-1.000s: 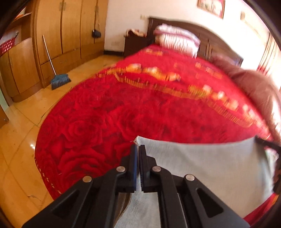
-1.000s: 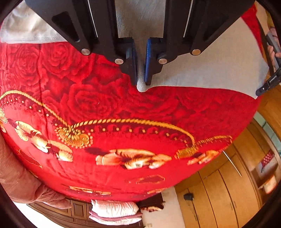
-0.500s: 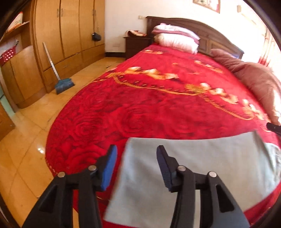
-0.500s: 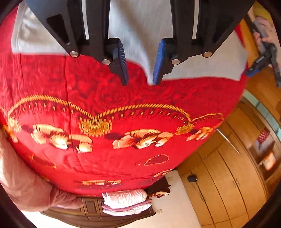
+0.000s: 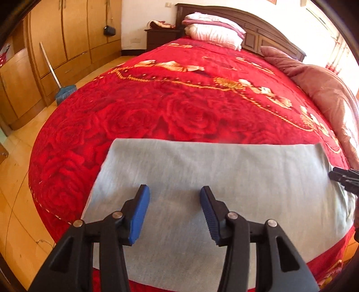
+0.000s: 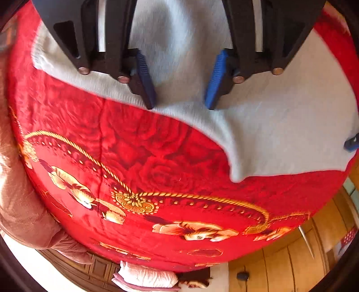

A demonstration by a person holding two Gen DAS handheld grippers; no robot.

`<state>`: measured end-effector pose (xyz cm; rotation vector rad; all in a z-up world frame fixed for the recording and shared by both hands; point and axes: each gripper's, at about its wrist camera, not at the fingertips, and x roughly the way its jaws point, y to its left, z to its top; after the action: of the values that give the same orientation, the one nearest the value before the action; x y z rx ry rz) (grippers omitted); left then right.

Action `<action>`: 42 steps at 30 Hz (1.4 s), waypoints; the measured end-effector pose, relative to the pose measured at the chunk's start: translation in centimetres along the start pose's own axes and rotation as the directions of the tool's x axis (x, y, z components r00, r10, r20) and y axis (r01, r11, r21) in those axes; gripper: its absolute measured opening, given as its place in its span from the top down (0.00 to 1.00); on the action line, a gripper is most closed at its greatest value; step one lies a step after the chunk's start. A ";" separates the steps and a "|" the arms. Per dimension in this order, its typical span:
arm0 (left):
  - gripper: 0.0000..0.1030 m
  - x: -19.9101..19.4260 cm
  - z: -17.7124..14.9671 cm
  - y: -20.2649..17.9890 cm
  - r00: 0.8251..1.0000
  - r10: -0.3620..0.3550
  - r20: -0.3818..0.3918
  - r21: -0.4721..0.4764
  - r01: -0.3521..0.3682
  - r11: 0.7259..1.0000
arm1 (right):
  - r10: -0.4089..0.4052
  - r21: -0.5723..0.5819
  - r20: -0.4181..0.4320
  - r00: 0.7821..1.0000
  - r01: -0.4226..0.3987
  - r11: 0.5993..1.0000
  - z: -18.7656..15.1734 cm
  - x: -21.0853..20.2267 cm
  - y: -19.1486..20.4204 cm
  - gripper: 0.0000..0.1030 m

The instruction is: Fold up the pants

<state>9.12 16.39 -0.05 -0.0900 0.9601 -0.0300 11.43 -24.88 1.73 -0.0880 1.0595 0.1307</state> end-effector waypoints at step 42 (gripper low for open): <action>0.37 -4.4 -2.5 1.5 1.000 -0.016 -0.014 -0.011 0.016 1.000 | -0.060 0.372 0.039 0.997 0.041 0.927 -10.1 -12.1 -9.8 0.68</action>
<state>4.55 18.01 1.94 -0.1075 0.9741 -0.0405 -1.64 -36.72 7.54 0.2302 1.0155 -0.1161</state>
